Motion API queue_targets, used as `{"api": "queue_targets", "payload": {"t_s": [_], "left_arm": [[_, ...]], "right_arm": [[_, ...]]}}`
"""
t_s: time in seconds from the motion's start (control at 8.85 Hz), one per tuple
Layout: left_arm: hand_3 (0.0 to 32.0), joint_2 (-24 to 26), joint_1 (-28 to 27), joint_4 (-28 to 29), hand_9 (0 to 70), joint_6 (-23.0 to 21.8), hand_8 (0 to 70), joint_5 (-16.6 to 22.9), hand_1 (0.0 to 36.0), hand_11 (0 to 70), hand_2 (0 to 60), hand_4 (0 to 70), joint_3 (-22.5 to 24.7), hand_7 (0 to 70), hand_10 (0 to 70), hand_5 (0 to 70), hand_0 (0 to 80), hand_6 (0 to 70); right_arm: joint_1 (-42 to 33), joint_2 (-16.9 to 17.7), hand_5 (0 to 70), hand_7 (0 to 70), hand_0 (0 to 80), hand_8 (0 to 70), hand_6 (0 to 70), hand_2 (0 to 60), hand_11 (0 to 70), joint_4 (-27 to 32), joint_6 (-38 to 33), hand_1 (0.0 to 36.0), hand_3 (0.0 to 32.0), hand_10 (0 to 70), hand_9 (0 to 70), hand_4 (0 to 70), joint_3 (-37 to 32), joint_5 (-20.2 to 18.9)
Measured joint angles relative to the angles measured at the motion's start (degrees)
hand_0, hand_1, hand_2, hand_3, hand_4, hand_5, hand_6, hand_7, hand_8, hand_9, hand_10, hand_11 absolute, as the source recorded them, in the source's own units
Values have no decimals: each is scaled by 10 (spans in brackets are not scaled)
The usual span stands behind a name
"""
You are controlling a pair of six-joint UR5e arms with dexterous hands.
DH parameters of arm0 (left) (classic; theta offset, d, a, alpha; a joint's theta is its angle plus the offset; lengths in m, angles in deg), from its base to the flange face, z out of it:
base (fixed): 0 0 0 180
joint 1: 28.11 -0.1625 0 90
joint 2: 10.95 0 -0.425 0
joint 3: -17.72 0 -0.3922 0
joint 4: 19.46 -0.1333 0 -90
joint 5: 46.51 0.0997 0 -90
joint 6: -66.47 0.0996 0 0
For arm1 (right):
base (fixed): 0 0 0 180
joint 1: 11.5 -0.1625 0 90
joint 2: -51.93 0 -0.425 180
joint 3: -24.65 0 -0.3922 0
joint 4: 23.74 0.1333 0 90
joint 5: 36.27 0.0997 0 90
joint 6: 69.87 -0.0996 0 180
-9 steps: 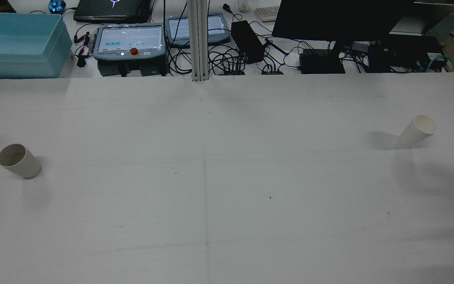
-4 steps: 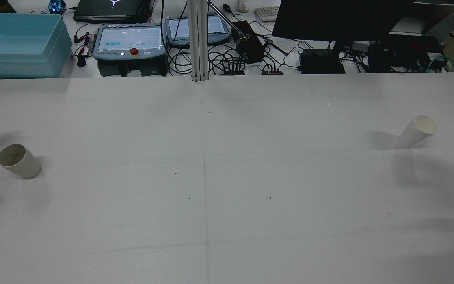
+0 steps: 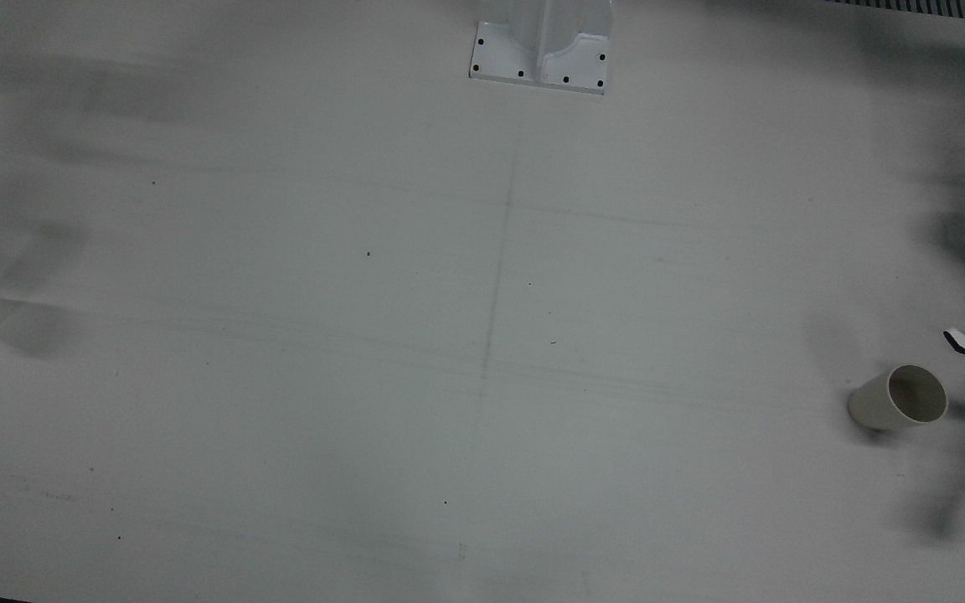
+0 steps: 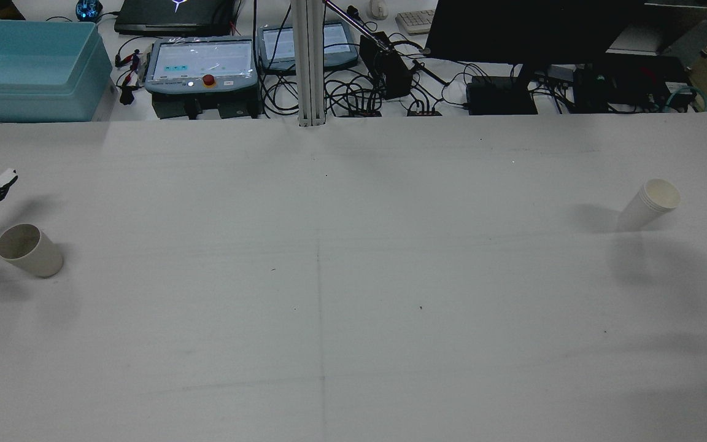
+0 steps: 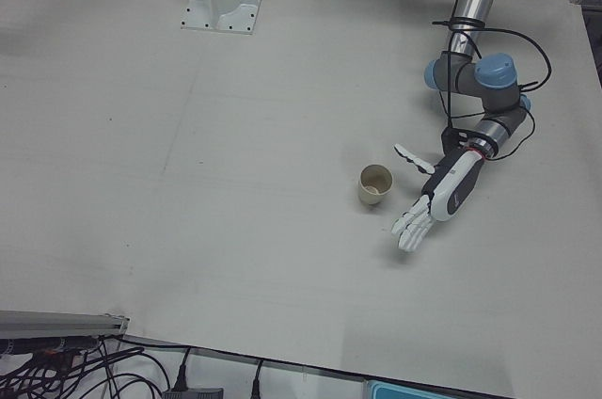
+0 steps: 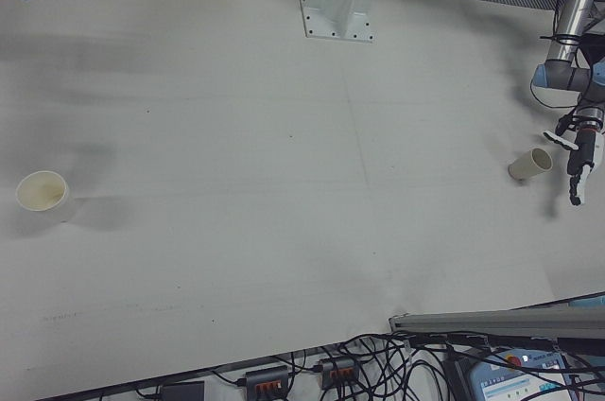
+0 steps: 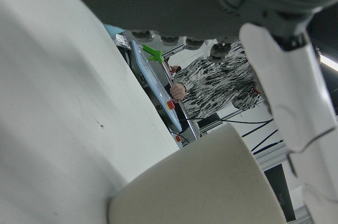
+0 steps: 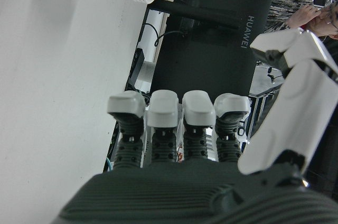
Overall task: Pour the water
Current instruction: 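Move the left hand down around the paper cup nearest it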
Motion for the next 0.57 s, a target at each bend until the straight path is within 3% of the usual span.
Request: {"api": "queue_targets", "payload": {"t_s": [0.57], "left_arm": [[0,10,-21,-14,9,25,0,-2,71,0,0,170,5,0,0,28,507,26]], "right_arm": [[0,-4,700,700,460,700,700,401,700,0,-1,88,0,513,700,315,-5,0]]}}
